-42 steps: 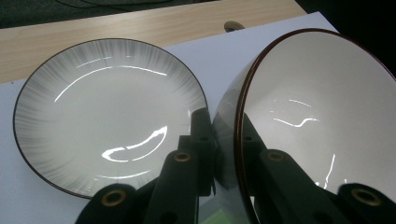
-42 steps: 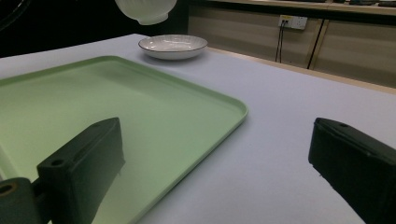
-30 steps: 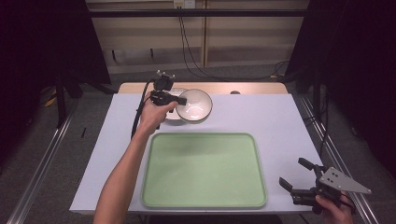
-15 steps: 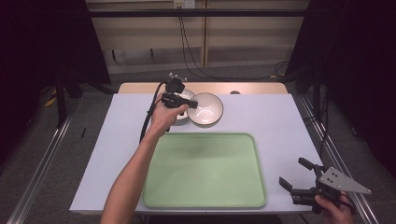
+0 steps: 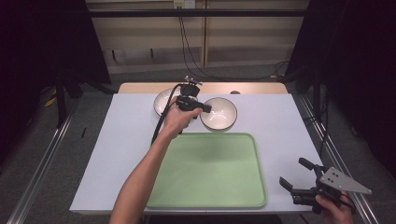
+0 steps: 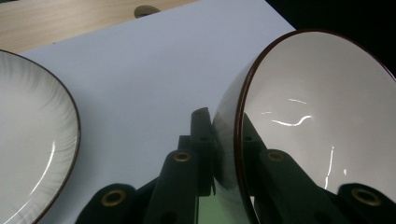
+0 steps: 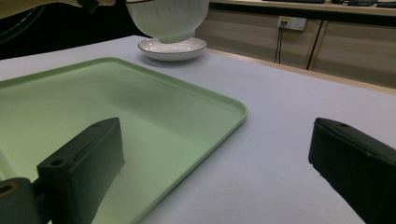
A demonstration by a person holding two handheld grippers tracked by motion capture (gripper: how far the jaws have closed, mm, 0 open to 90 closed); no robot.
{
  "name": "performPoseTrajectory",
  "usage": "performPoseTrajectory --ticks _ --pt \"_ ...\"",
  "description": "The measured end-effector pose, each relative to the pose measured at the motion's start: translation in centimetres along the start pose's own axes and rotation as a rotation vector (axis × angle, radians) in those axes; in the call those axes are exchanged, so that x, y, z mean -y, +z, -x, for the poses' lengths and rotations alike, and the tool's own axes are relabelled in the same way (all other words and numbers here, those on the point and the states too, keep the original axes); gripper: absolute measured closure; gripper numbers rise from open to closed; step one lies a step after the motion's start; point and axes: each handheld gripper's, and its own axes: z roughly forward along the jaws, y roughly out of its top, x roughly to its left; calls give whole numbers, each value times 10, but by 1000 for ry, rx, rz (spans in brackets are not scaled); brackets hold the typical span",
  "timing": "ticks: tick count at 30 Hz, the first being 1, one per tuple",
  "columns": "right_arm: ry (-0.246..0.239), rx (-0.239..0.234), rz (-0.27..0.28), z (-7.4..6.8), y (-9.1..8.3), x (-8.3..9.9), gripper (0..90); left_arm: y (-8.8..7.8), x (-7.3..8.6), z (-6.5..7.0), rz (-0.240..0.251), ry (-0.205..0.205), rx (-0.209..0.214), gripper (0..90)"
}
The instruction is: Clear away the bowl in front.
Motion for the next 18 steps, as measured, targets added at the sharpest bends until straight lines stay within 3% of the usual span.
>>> performPoseTrajectory --ticks 18 --pt "-3 4 5 0 -1 0 30 34 -2 21 -53 44 57 823"
